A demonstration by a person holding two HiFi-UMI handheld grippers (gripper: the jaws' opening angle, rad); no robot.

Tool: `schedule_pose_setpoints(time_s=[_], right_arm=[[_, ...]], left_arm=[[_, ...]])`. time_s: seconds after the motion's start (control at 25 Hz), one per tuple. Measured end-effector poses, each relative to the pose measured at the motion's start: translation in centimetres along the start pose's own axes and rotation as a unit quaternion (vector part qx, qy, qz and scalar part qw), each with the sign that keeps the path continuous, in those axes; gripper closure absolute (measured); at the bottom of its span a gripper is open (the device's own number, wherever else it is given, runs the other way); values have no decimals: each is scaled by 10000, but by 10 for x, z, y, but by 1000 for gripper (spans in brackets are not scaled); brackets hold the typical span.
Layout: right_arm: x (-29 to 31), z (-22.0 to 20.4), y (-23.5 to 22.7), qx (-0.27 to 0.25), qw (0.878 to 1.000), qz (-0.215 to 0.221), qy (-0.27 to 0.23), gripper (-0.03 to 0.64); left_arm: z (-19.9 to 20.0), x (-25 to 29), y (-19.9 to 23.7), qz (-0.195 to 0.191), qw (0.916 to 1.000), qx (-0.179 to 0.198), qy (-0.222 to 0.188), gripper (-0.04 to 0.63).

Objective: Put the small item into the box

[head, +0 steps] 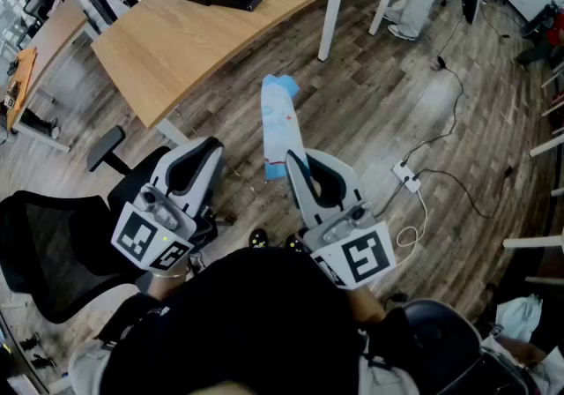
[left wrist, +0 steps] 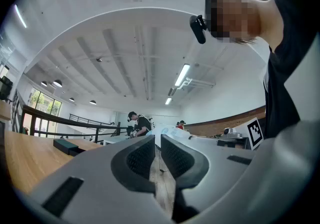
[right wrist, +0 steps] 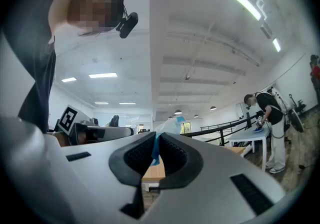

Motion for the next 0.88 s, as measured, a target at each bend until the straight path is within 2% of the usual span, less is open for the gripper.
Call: schedule_pose_setpoints(time_s=[0.56,0.88], right_arm=[[-27,1,-19,3,9999,133,-24,589],[-51,-14,-33,-29,9992,336,222,589]], left_arm=[[-12,11,-22,206,9995,175,131,571],[-29,11,-34,478,9984,125,279,571]])
Point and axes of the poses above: the fingertips, and each gripper's own axes: x forward along the fingers, y to its left, z out of its top, the point moved 4 cm from there along -x, backward along the fingers, and after that the axes turned 13 degrees about z, right-handed, at the moved point
